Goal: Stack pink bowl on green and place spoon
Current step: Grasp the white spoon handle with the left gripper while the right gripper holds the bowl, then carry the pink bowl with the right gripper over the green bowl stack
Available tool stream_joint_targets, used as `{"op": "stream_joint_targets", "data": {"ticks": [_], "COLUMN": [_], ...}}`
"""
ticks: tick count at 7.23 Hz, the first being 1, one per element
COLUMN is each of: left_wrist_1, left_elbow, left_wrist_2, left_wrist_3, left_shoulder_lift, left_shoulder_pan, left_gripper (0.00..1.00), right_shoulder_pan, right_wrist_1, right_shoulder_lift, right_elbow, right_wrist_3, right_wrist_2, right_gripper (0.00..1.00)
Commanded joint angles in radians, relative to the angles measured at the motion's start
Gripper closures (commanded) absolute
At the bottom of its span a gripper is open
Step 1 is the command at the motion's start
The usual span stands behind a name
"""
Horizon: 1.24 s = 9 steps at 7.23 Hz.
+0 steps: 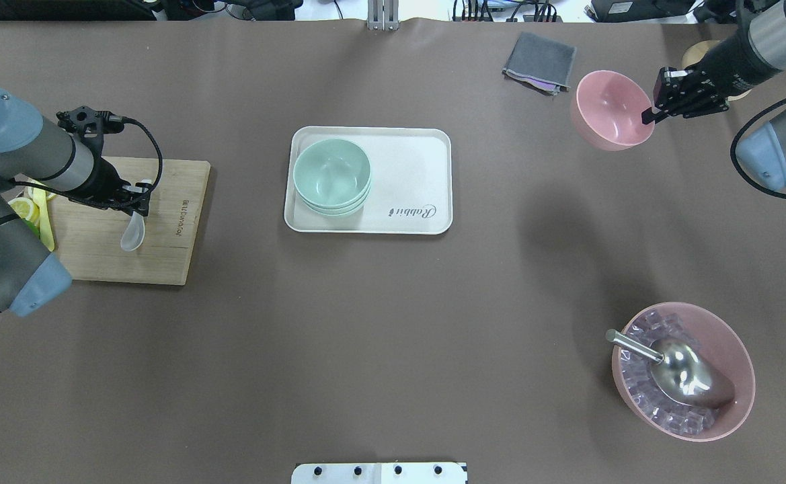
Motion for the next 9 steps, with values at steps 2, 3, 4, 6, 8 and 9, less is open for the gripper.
{"op": "stream_joint_targets", "data": {"ticks": [2,3,4,6,8,9], "left_wrist_1": [0.109,0.191,0.195,0.192,0.189,0.187], "left_elbow": [-0.191,-0.271,-0.283,-0.280,-0.272,-0.272], "left_wrist_2": [-0.073,-0.083,-0.086,-0.088,-0.086,-0.085], "left_wrist_3": [-0.003,-0.001,0.007,0.007,0.008,0.008], "left_shoulder_lift": [0.045,0.040,0.039,0.034,0.034,0.034], "left_shoulder_pan": [-0.016,-0.030,-0.050,-0.067,-0.072,-0.073], "left_gripper": [1.00,1.00,1.00,1.00,1.00,1.00], "right_shoulder_pan": [0.000,-0.018,-0.066,-0.241,-0.372,-0.394], "right_wrist_1": [0.002,0.002,0.003,0.003,0.002,0.002], "right_shoulder_lift": [0.012,0.050,0.108,0.233,0.335,0.362], "right_elbow": [0.016,0.022,0.029,0.034,0.023,0.022], "right_wrist_3": [0.033,0.079,0.189,0.369,0.484,0.497], "right_wrist_2": [0.000,-0.003,-0.017,-0.218,-0.363,-0.365], "right_gripper": [1.00,1.00,1.00,1.00,1.00,1.00]}}
